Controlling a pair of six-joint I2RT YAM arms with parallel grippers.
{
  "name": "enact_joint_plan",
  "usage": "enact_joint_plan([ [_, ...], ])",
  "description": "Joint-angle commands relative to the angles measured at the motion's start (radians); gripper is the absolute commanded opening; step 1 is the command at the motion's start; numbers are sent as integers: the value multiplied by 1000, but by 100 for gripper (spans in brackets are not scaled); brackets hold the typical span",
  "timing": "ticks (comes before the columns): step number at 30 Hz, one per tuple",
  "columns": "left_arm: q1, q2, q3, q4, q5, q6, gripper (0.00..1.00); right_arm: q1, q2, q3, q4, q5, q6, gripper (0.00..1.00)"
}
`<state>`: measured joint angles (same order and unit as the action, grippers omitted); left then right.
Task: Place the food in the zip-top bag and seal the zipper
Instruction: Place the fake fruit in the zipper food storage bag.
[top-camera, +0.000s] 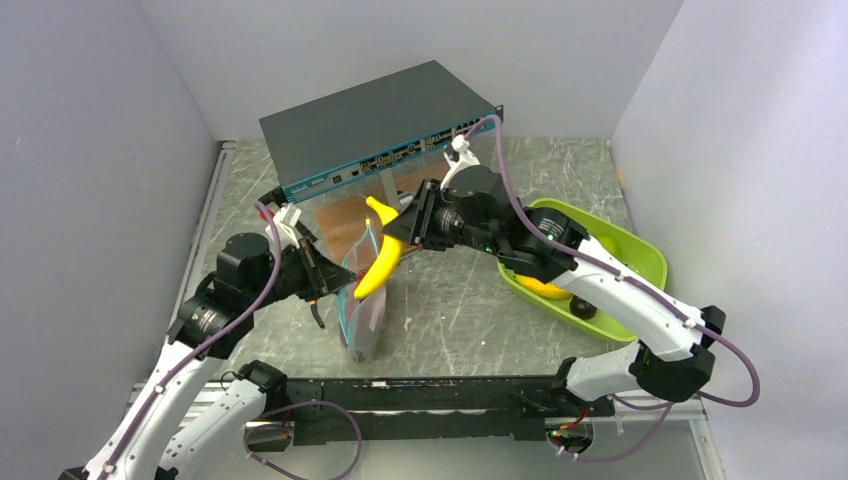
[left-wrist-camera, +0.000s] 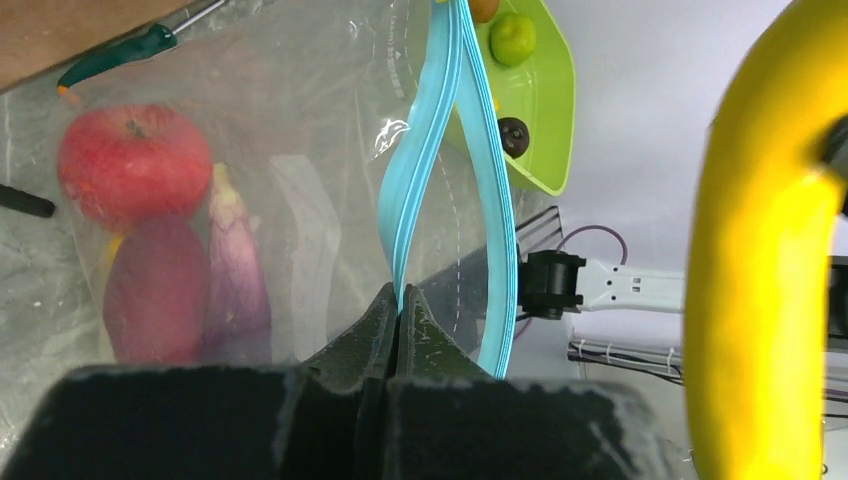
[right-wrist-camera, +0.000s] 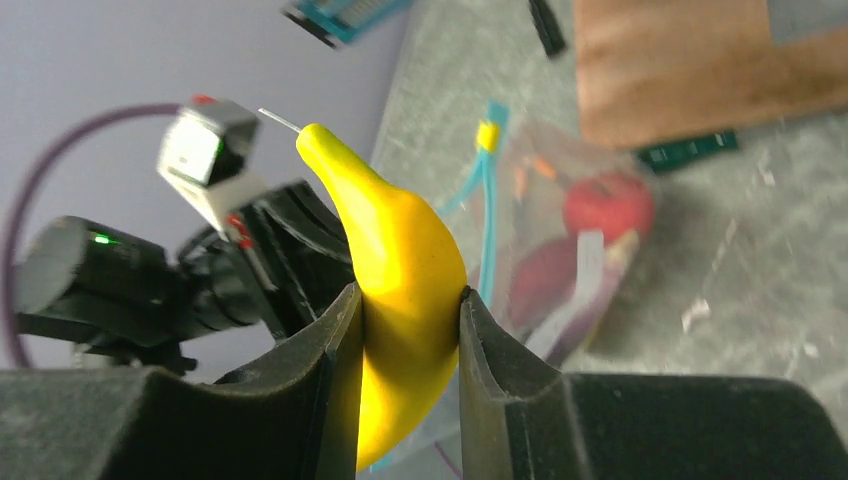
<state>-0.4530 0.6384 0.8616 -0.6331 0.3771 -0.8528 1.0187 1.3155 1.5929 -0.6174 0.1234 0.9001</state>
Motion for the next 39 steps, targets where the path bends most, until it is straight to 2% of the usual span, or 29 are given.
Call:
enact_joint_plan([
  [1, -2, 64, 16, 83, -2, 43, 0, 8, 39, 124, -300, -36, 153, 0],
  [7, -32, 141, -55, 281, 74, -14, 0, 9, 50, 134, -460, -102, 174, 0],
  [12, -112, 218, 3, 298, 24, 2, 0, 10, 69, 136, -584, -110, 213, 0],
  [20, -235, 281, 44, 334, -64, -17, 0, 3, 85, 131, -735, -5, 224, 0],
  [24, -283, 300, 66, 331, -111, -12, 0, -33, 87, 87, -761, 7, 208, 0],
  [30, -342, 333, 86, 350, -153, -19, 0, -73, 122, 112, -857, 61, 180, 0],
  [39, -424, 418, 118, 375, -190, -18, 0, -117, 145, 131, -873, 88, 112, 0],
])
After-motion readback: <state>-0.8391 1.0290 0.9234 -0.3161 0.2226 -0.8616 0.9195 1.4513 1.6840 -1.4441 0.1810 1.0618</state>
